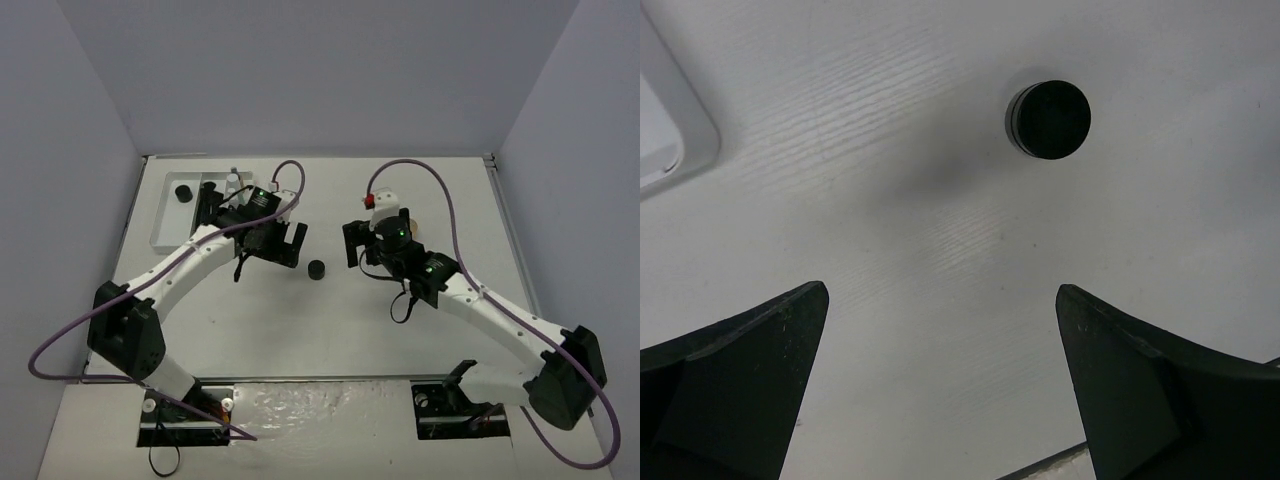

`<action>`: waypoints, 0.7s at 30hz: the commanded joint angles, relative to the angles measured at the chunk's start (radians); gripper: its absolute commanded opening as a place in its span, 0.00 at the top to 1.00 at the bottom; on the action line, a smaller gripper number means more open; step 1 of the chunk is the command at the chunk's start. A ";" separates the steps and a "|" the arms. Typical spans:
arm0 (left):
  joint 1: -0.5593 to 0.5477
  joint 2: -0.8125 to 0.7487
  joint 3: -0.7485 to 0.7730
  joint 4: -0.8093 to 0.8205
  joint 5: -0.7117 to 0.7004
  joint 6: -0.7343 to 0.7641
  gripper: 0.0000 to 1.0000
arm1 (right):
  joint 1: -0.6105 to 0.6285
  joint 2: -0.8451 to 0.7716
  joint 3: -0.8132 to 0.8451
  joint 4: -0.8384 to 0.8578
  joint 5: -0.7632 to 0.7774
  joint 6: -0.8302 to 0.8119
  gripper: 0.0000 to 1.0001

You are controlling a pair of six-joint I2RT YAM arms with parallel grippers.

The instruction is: Organize the makeup

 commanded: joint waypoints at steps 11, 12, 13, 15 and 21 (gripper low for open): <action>-0.124 0.317 0.187 0.127 -0.010 -0.013 0.07 | -0.080 -0.355 -0.132 -0.092 0.219 0.131 0.00; -0.125 0.329 0.197 0.127 -0.011 -0.014 0.08 | -0.081 -0.353 -0.133 -0.096 0.219 0.134 0.00; -0.126 0.340 0.208 0.127 -0.013 -0.016 0.08 | -0.082 -0.352 -0.133 -0.100 0.219 0.136 0.00; -0.127 0.361 0.217 0.129 -0.020 -0.019 0.10 | -0.083 -0.348 -0.135 -0.101 0.214 0.141 0.00; -0.154 0.418 0.238 0.151 -0.043 -0.032 0.18 | -0.087 -0.331 -0.131 -0.101 0.214 0.135 0.00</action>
